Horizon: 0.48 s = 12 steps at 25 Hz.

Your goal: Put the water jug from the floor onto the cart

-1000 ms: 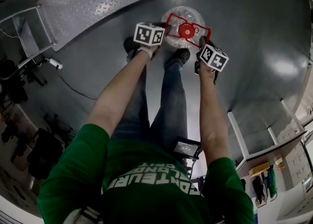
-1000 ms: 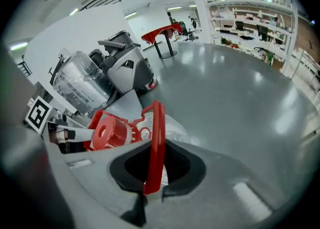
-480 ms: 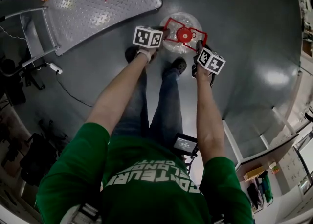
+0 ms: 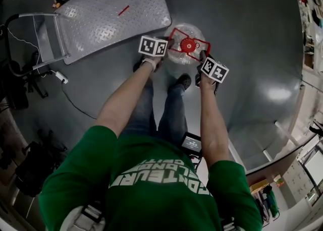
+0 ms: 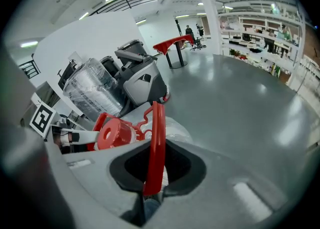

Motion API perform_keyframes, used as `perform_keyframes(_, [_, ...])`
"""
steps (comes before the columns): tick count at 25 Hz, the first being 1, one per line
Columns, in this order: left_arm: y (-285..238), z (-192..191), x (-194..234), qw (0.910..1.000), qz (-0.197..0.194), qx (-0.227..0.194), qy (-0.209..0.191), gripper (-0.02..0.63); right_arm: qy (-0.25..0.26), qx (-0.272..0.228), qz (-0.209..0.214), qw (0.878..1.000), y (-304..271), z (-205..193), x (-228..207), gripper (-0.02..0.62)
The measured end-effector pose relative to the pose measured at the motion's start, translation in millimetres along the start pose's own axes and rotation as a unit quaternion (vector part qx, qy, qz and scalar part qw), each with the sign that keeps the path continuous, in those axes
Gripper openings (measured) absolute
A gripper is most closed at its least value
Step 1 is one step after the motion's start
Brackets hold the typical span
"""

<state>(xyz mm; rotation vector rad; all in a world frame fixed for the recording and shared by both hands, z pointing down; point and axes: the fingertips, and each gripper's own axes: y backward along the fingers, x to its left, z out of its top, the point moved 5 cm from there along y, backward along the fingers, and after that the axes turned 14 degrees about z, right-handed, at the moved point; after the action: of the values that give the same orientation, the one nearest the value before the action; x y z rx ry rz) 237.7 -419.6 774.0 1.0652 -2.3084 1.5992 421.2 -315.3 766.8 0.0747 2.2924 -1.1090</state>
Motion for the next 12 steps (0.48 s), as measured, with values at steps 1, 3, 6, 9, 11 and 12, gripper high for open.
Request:
perform_keyframes(1, [4, 4, 3, 1.0000, 0.000, -0.002, 0.001, 0.075, 0.001, 0.000, 0.001, 1.000, -2, 3, 5, 0.023])
perform_keyframes(3, [13, 9, 12, 1.0000, 0.001, -0.005, 0.003, 0.075, 0.004, 0.000, 0.004, 1.000, -7, 6, 18, 0.023])
perform_keyframes(6, [27, 17, 25, 0.9999, 0.003, -0.010, 0.010, 0.075, 0.010, 0.003, 0.009, 1.000, -14, 13, 37, 0.023])
perform_keyframes(9, [41, 26, 35, 0.9996, 0.006, -0.019, 0.018, 0.075, 0.019, 0.006, 0.016, 1.000, -19, 22, 56, 0.023])
perform_keyframes(11, [51, 30, 44, 0.9994, 0.008, -0.024, 0.024, 0.077, 0.025, 0.010, 0.021, 0.999, -25, 27, 69, 0.023])
perform_keyframes(12, [56, 33, 50, 0.9993, 0.009, -0.026, 0.027, 0.077, 0.028, 0.011, 0.023, 0.999, -28, 29, 76, 0.023])
